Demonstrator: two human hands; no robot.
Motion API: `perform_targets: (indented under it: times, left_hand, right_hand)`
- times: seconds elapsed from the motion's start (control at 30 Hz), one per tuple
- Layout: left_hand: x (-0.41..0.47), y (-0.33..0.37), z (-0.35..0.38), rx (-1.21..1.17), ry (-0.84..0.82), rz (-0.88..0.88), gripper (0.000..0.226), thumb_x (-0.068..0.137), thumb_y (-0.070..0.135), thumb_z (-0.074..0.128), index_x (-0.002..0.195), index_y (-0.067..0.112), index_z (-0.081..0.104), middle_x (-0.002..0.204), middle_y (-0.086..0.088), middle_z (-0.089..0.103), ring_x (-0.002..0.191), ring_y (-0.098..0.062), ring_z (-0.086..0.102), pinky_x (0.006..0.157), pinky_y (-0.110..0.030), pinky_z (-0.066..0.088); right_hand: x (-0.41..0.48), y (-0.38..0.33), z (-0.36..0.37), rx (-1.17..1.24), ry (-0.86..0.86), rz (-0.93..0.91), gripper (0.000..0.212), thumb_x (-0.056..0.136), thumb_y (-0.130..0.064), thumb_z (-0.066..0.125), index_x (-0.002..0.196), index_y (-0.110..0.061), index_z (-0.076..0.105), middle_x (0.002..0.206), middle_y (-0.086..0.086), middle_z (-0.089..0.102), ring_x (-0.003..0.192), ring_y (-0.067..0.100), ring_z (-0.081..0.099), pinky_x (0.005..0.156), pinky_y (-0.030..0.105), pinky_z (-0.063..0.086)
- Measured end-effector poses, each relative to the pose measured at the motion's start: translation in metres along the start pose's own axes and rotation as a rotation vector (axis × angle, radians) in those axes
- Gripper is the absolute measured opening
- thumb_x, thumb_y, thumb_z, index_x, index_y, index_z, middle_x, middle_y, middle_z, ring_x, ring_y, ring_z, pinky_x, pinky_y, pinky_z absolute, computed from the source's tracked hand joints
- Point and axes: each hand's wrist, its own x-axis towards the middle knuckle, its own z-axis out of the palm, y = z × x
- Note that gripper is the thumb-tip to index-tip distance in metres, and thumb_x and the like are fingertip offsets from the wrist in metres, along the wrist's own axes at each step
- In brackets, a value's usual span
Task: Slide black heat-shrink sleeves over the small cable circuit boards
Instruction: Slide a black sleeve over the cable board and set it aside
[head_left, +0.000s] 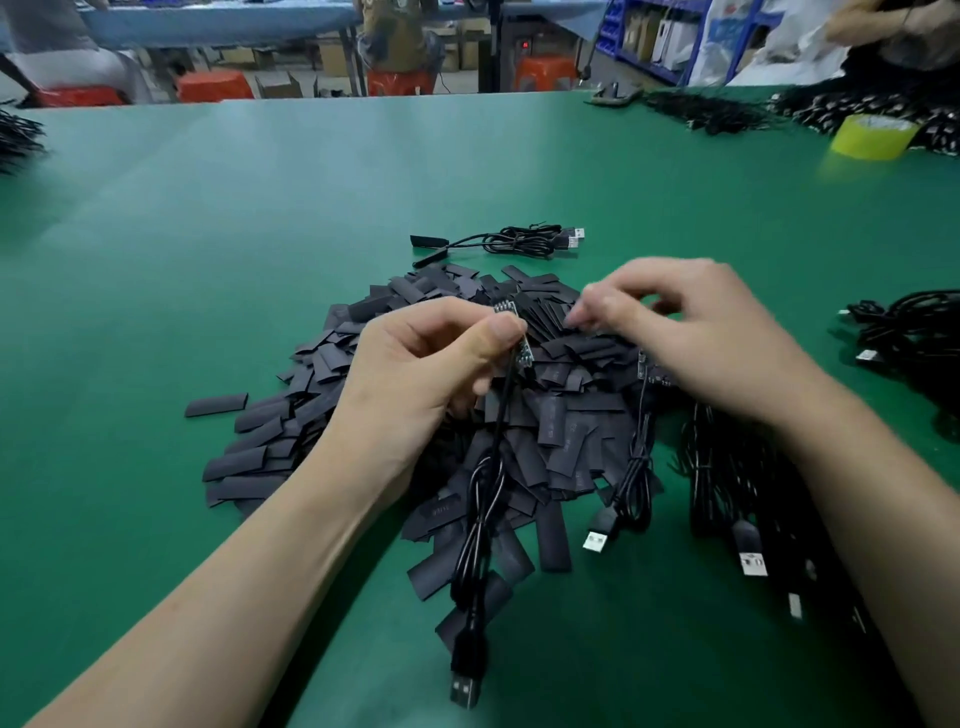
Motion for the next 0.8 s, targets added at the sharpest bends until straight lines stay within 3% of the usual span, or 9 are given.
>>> perform_targets:
  times: [0.13, 0.2, 0.27, 0.4, 0.5, 0.6, 0.8]
  left_hand:
    - [0.002, -0.003, 0.001, 0.006, 0.068, 0.048, 0.011, 0.083, 0.029, 0.082, 0.077, 0.021, 0.078, 0.066, 0.0, 0.068, 0.059, -0.013, 0.06, 0.061, -0.023, 0.05]
    - [0.003, -0.004, 0.0, 0.058, 0.077, 0.038, 0.013, 0.086, 0.034, 0.08, 0.078, 0.023, 0.077, 0.071, -0.002, 0.07, 0.064, -0.017, 0.061, 0.064, -0.03, 0.052]
    - [0.004, -0.007, -0.003, 0.173, 0.091, 0.063, 0.017, 0.093, 0.039, 0.07, 0.083, 0.028, 0.077, 0.076, 0.0, 0.072, 0.069, -0.017, 0.063, 0.068, -0.032, 0.054]
    - [0.006, -0.015, -0.011, 0.836, 0.075, 0.259, 0.018, 0.098, 0.023, 0.067, 0.11, 0.03, 0.077, 0.1, 0.012, 0.072, 0.094, -0.01, 0.063, 0.087, -0.028, 0.05]
    - [0.006, -0.018, -0.013, 1.116, -0.049, 0.322, 0.025, 0.096, 0.021, 0.069, 0.118, 0.03, 0.076, 0.109, 0.012, 0.07, 0.102, -0.014, 0.056, 0.091, -0.035, 0.047]
    - [0.007, -0.018, -0.014, 1.187, -0.129, 0.344, 0.027, 0.099, 0.016, 0.065, 0.119, 0.029, 0.077, 0.111, 0.012, 0.071, 0.102, -0.021, 0.058, 0.087, -0.045, 0.049]
    - [0.008, -0.017, -0.021, 1.233, -0.159, 0.406, 0.02, 0.095, 0.021, 0.072, 0.112, 0.028, 0.08, 0.106, 0.012, 0.074, 0.098, -0.022, 0.062, 0.08, -0.046, 0.049]
  right_hand:
    - [-0.009, -0.023, 0.038, 0.34, -0.311, -0.037, 0.035, 0.099, -0.044, 0.056, 0.09, -0.016, 0.074, 0.081, -0.009, 0.075, 0.07, 0.0, 0.066, 0.066, 0.011, 0.046]
    - [-0.011, -0.024, 0.044, 0.435, -0.329, -0.028, 0.027, 0.103, -0.026, 0.058, 0.09, -0.005, 0.071, 0.081, -0.005, 0.076, 0.068, -0.001, 0.064, 0.065, 0.012, 0.046]
    - [-0.011, -0.026, 0.042, 0.603, -0.316, -0.002, 0.027, 0.105, -0.017, 0.053, 0.084, -0.007, 0.067, 0.083, 0.004, 0.077, 0.071, 0.004, 0.068, 0.066, 0.018, 0.052]
    - [-0.007, -0.03, 0.027, 1.073, -0.218, 0.117, 0.027, 0.101, -0.027, 0.045, 0.078, -0.016, 0.054, 0.07, 0.002, 0.065, 0.062, 0.02, 0.069, 0.057, 0.028, 0.052]
    - [-0.004, -0.024, 0.013, 1.281, -0.169, 0.261, 0.032, 0.105, -0.031, 0.035, 0.077, -0.018, 0.042, 0.06, -0.004, 0.044, 0.035, 0.009, 0.045, 0.038, 0.019, 0.039]
    - [-0.003, -0.015, 0.003, 1.164, -0.185, 0.318, 0.034, 0.107, -0.031, 0.036, 0.076, -0.017, 0.04, 0.059, -0.004, 0.036, 0.028, 0.006, 0.028, 0.032, 0.015, 0.026]
    - [-0.004, -0.007, 0.017, 0.613, -0.199, 0.239, 0.04, 0.109, -0.034, 0.039, 0.08, -0.01, 0.053, 0.057, 0.0, 0.039, 0.031, 0.014, 0.029, 0.035, 0.018, 0.021]
